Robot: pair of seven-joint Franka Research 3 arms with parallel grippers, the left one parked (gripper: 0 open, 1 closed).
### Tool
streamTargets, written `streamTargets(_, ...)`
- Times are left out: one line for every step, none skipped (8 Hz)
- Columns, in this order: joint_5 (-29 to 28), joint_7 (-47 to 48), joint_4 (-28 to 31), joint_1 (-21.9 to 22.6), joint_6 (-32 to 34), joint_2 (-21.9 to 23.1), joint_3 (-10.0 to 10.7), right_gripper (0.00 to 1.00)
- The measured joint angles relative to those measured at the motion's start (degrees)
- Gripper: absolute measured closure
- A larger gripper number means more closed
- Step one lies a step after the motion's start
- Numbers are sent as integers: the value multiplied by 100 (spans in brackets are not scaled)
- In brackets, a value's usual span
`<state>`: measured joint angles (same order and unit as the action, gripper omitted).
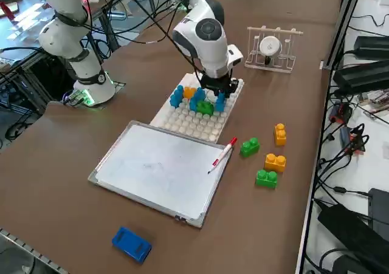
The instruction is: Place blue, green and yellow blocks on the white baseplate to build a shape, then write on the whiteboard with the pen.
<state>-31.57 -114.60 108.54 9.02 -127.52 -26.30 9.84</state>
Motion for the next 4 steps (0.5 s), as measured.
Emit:
streamTargets(-8,-80,0,-68,17,-8,-36,61)
streamTargets(-26,-157,-1,-123,51,-8,-48,61)
streamTargets(-33,-197,-2,-167,81,-8,-59,61)
streamTargets(-39,-228,-2,-191,99,-8,-65,61)
